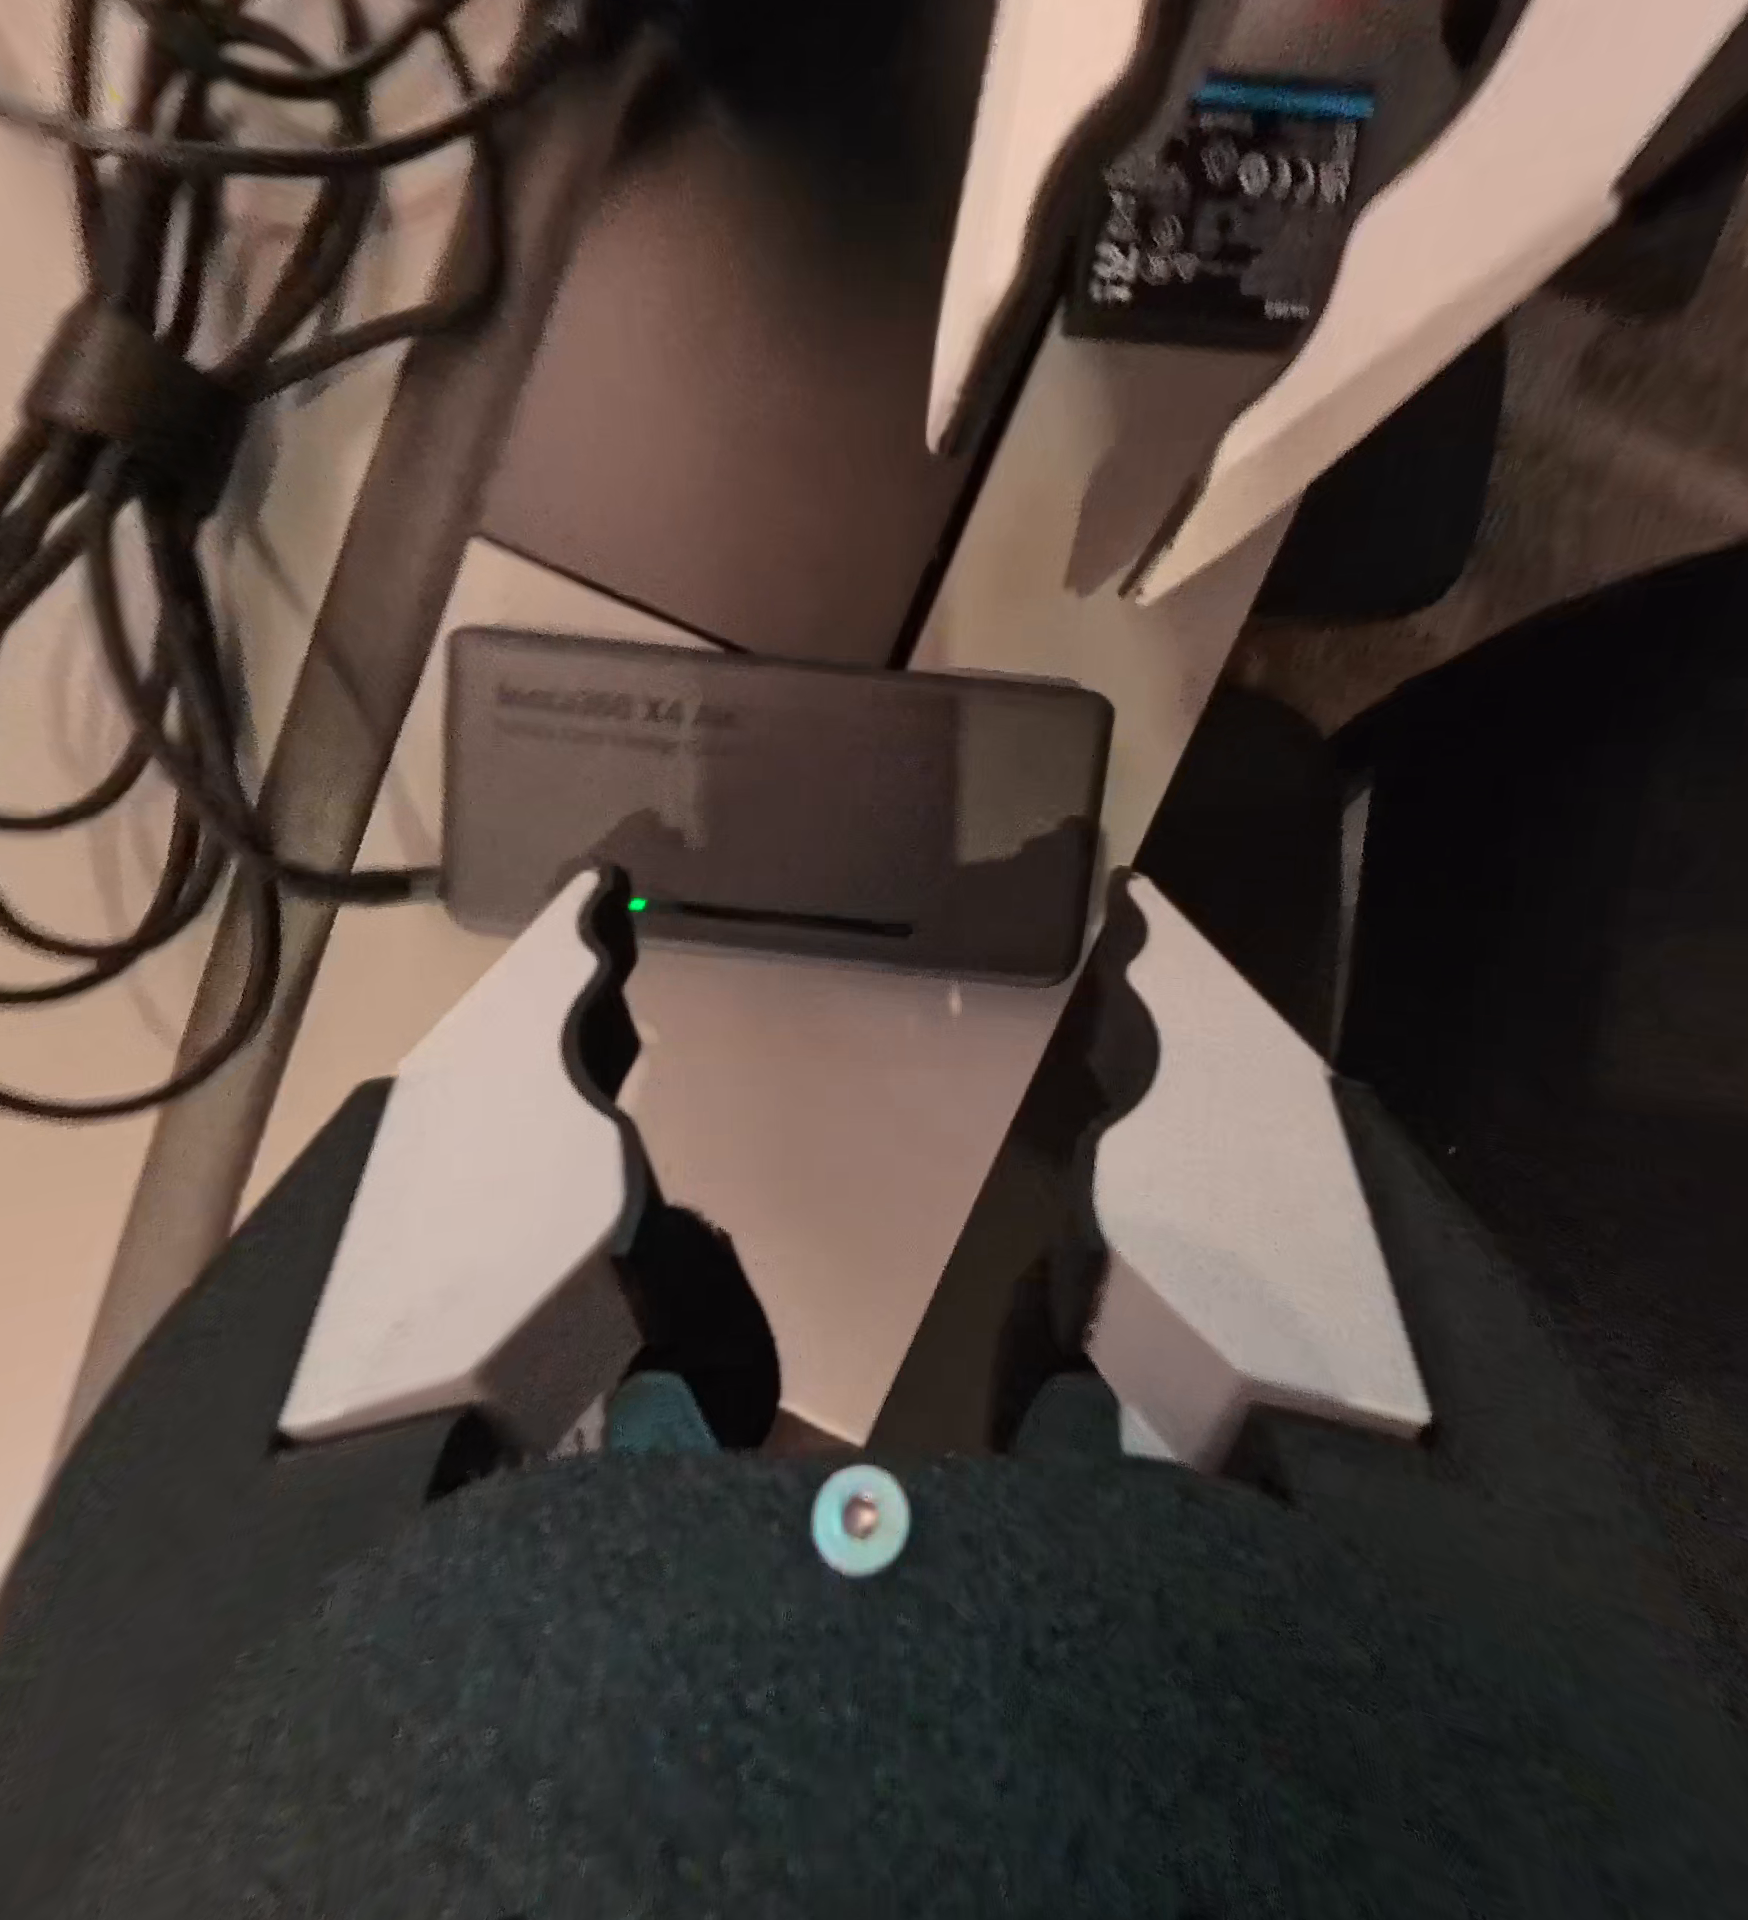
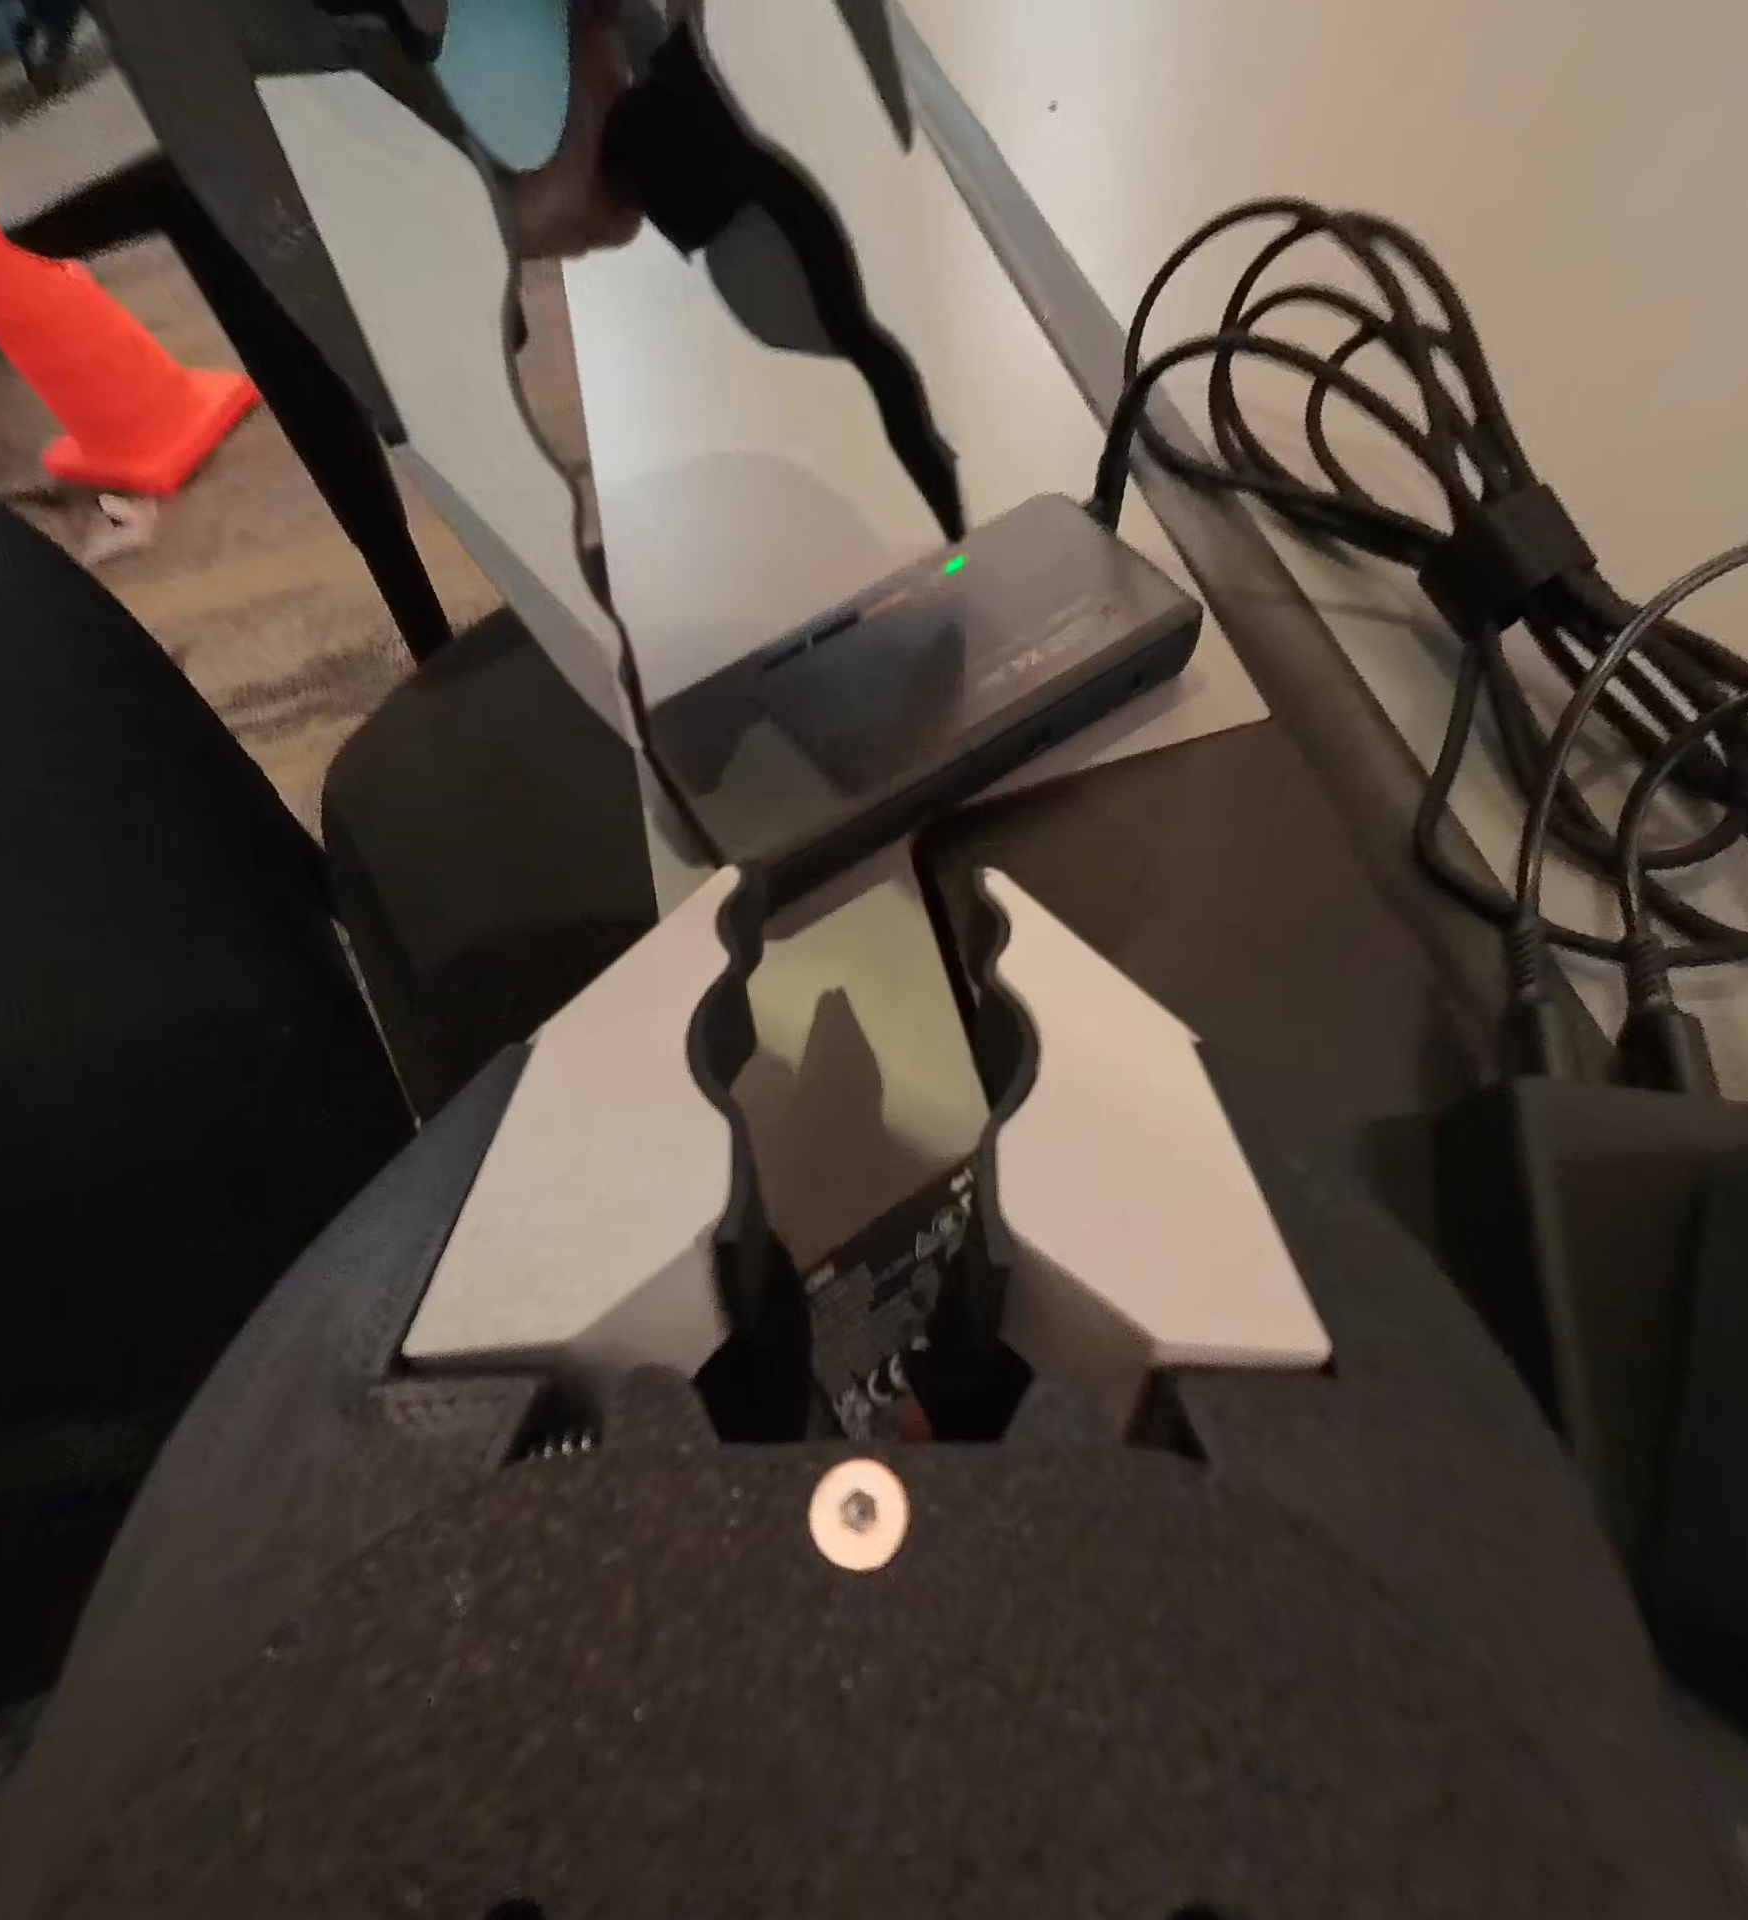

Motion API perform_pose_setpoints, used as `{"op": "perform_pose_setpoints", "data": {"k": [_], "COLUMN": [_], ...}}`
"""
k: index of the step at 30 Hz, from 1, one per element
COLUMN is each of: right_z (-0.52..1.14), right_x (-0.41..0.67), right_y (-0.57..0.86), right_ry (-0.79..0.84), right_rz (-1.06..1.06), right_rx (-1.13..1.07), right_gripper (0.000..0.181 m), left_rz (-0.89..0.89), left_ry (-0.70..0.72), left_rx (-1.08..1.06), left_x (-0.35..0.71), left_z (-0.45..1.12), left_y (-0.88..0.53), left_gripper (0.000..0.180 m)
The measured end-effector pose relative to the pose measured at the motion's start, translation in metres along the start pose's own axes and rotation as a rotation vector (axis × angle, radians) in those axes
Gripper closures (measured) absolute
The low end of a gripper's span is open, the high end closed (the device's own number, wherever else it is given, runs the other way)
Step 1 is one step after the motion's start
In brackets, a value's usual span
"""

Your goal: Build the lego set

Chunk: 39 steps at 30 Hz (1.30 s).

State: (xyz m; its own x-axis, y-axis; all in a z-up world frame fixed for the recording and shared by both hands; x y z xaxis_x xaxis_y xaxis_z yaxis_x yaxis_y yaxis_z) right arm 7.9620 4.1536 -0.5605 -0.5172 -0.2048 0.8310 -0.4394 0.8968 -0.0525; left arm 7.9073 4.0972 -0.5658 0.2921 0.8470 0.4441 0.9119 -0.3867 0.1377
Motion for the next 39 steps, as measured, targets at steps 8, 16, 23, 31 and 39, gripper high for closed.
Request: {"op": "perform_pose_setpoints", "data": {"k": [8,16,23,31,39], "right_z": [-0.026,-0.051,-0.062,-0.046,-0.059], "right_x": [-0.023,-0.047,-0.043,-0.067,-0.054], "right_y": [-0.007,0.013,0.021,0.024,0.025], "right_ry": [-0.061,-0.097,-0.078,-0.154,-0.125], "right_rz": [0.065,0.283,0.283,0.208,0.222], "right_rx": [-0.041,-0.262,-0.456,-0.509,-0.52], "right_gripper": [0.153,0.137,0.118,0.127,0.136], "left_rz": [0.175,0.195,0.0,-0.121,-0.213], "left_ry": [-0.071,-0.113,-0.031,0.114,0.106], "left_rx": [0.062,0.1,0.096,-0.071,-0.145], "left_x": [0.005,-0.013,0.01,0.067,0.066], "left_z": [0.02,0.01,0.007,0.023,0.013], "left_y": [0.001,-0.012,0.001,0.041,0.049], "left_gripper": [0.09,0.097,0.108,0.115,0.12]}}
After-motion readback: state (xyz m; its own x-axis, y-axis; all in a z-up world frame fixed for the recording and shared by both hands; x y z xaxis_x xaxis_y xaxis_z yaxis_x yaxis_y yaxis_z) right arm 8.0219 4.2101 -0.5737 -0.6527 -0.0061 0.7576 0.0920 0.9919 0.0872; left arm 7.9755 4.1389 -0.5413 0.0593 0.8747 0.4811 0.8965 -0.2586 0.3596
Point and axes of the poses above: each gripper's, where its closed fingertips meet, z out along the fingers, x out of its top, y = z × x across the jaws, the point moved 1 cm from there along -z, back along the fingers, and after that the axes turned 8 degrees about -x, right-handed, at the moved point
